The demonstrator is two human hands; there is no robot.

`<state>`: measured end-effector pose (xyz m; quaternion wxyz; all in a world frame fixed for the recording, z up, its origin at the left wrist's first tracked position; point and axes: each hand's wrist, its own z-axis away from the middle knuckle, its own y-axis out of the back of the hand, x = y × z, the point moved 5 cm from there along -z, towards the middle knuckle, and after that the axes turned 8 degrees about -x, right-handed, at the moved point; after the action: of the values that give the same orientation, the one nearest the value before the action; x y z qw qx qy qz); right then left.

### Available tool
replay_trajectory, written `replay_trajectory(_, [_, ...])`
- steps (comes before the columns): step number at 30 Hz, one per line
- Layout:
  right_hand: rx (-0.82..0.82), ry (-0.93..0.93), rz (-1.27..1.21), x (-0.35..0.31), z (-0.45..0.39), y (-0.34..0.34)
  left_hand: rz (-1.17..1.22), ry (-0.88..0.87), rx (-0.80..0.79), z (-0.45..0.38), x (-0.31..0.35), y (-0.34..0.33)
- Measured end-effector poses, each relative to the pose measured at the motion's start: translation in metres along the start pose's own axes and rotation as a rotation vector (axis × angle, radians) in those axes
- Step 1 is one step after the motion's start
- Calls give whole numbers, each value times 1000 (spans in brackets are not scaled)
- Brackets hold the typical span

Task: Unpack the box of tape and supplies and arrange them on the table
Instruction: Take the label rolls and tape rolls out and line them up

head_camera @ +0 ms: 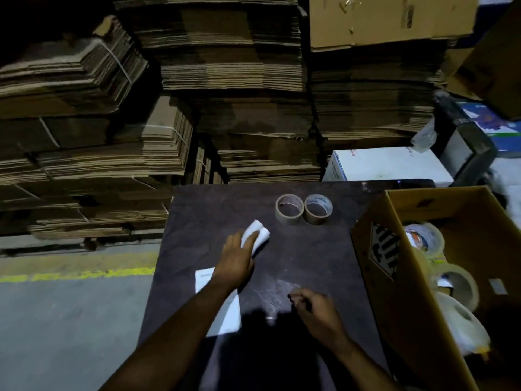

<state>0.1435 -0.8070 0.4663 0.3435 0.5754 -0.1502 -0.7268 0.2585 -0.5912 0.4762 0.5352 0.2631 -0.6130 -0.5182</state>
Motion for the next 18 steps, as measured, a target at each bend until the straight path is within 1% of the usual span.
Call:
replay_trajectory(3, [172, -102, -66, 1, 14, 20, -52, -258, -56, 55, 49, -29])
replay_trajectory(5, [243, -143, -68, 6, 30, 28, -47, -399, -94, 91, 76, -50])
replay_trajectory(8, [227, -193, -39, 14, 53, 32, 16, -526, -49, 133, 100, -73])
replay_trajectory(9, [226, -209, -35, 17, 61, 31, 20, -559, -64, 142, 105, -80])
replay_trajectory(10, [235, -216, -24, 19, 68, 28, 23, -568, -100, 149, 106, -87])
replay_trajectory(13, [243, -217, 12, 22, 83, 16, 3, -459, -291, 154, 106, -94])
replay_trajectory(15, [253, -197, 48, 18, 89, 11, -35, -420, -385, 150, 104, -95])
replay_trajectory(16, [259, -188, 74, 16, 90, 10, -66, -407, -413, 148, 103, -93])
replay_trajectory(18, [267, -175, 109, 9, 94, 11, -122, -397, -404, 146, 105, -87])
